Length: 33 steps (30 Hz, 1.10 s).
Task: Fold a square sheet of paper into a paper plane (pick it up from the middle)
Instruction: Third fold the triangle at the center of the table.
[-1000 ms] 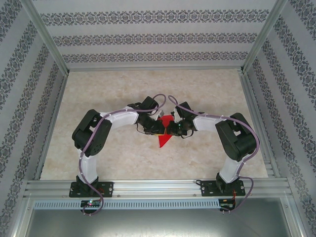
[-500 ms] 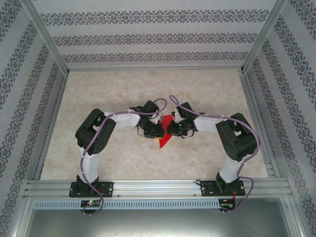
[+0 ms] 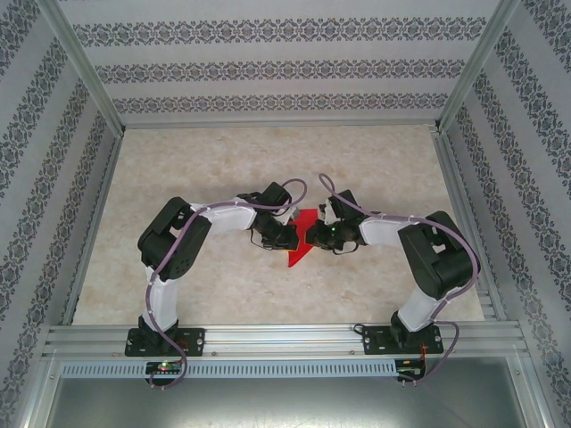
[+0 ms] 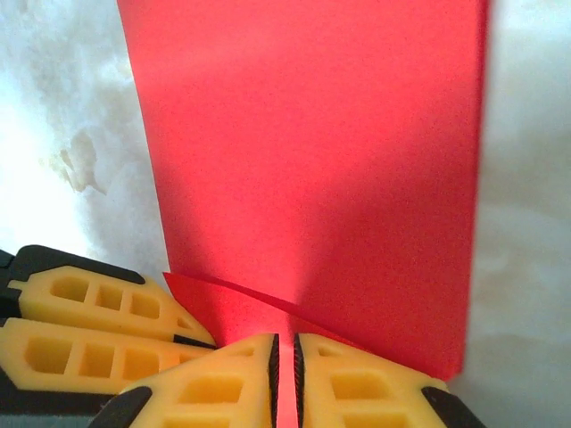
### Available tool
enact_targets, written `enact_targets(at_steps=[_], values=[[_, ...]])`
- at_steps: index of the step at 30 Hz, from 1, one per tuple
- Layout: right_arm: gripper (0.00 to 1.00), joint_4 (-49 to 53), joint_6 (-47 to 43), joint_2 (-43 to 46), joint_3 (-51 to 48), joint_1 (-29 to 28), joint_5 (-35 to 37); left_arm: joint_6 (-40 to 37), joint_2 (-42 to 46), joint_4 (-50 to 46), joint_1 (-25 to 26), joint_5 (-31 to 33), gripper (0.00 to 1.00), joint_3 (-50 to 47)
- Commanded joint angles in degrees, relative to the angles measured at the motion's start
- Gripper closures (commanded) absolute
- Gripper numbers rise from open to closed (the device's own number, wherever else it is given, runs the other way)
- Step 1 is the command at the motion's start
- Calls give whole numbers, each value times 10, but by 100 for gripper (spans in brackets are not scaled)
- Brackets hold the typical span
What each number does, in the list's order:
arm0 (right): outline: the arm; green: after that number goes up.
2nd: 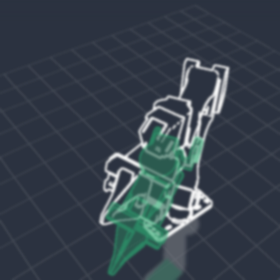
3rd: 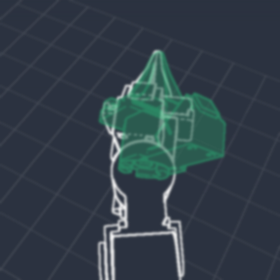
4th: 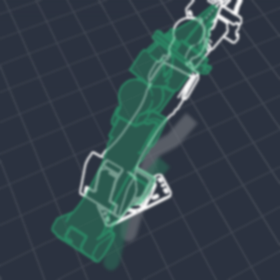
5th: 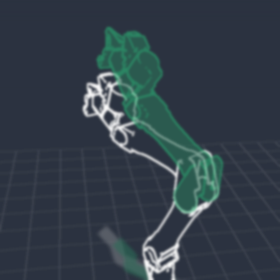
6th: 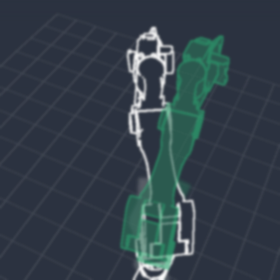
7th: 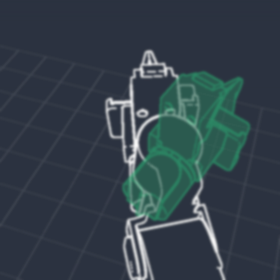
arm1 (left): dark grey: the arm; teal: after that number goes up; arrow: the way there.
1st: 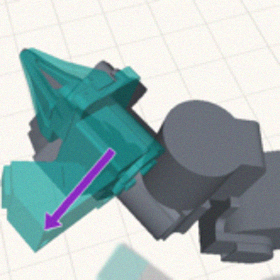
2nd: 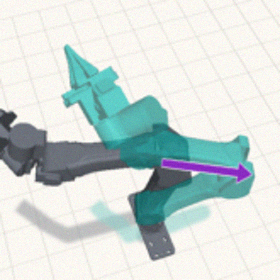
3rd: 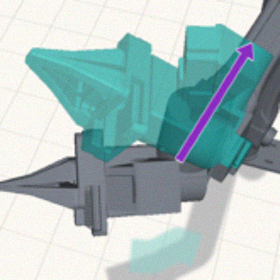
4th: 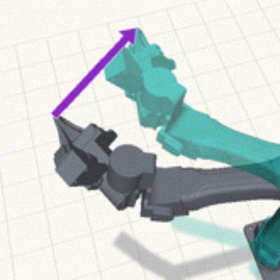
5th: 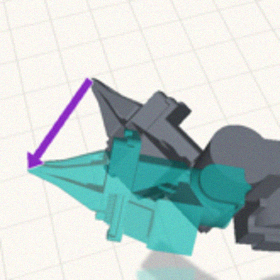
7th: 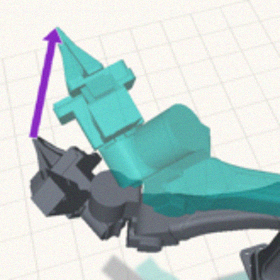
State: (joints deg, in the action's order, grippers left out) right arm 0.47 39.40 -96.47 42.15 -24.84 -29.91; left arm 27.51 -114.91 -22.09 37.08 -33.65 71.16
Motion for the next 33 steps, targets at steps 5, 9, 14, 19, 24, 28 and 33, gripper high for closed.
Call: enact_targets(at_steps=[5,9,14,19,24,28,33], values=[[85,-58,67,46,-46,-5,-14,-34,-50,-66,14,81,86,-20],[86,-54,60,27,-42,-7,-8,-40,-50,-71,15,85,86,-21],[87,-34,36,6,-43,4,13,-44,-40,-76,16,99,86,-26],[88,4,7,-1,-38,15,47,-53,-39,-86,16,111,86,-28],[90,31,-10,12,-34,28,80,-59,-38,-92,16,121,86,-30],[91,33,-12,14,-27,42,90,-60,-39,-92,16,124,86,-35],[91,26,-9,6,-22,54,95,-63,-38,-94,16,124,87,-35]])
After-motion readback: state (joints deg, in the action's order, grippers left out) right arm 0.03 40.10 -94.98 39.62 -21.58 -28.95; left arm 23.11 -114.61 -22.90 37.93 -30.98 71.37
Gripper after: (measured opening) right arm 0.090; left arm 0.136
